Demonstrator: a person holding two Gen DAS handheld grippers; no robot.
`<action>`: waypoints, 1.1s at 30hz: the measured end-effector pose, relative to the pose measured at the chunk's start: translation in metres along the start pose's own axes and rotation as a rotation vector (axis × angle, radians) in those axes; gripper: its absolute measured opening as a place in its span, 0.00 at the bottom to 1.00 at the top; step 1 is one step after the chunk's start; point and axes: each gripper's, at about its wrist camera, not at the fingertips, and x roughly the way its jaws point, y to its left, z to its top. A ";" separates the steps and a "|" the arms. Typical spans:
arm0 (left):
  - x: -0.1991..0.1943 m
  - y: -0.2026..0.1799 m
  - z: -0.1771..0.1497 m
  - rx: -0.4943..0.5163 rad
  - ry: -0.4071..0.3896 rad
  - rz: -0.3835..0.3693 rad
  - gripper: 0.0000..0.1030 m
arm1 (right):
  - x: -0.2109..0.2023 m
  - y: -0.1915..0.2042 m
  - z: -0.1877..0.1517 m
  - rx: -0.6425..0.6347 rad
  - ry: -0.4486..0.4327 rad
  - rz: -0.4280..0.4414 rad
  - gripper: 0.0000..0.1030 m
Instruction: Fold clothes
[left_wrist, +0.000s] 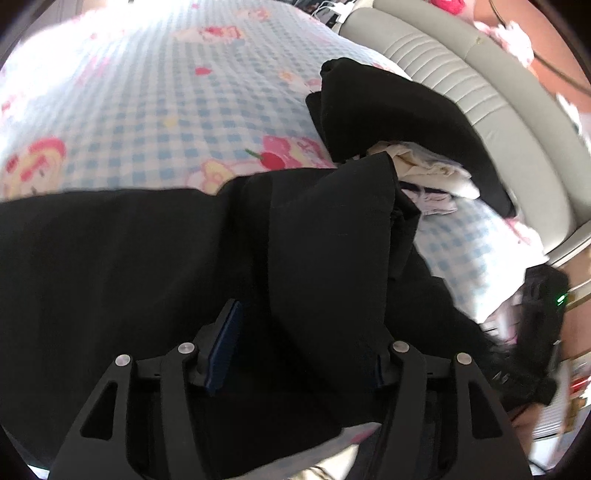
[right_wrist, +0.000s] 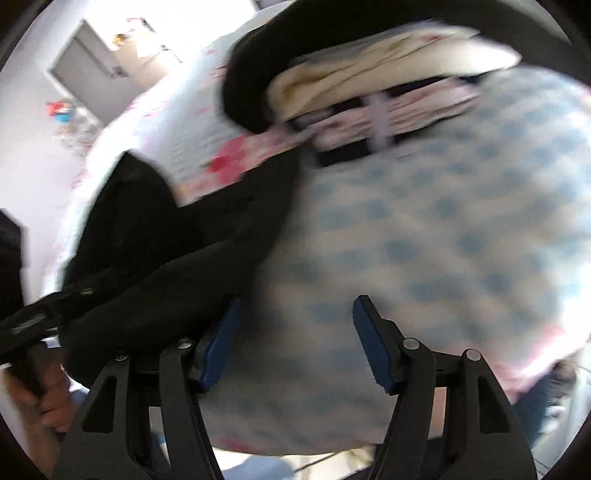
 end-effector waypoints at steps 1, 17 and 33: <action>0.000 0.003 0.000 -0.035 0.011 -0.056 0.59 | 0.000 0.005 0.000 -0.014 -0.006 0.034 0.63; 0.004 -0.007 -0.011 0.006 0.044 -0.015 0.32 | 0.030 0.115 -0.029 -0.288 0.048 0.205 0.59; -0.174 0.109 0.000 -0.213 -0.244 -0.199 0.23 | -0.013 0.181 0.005 -0.342 -0.008 0.314 0.72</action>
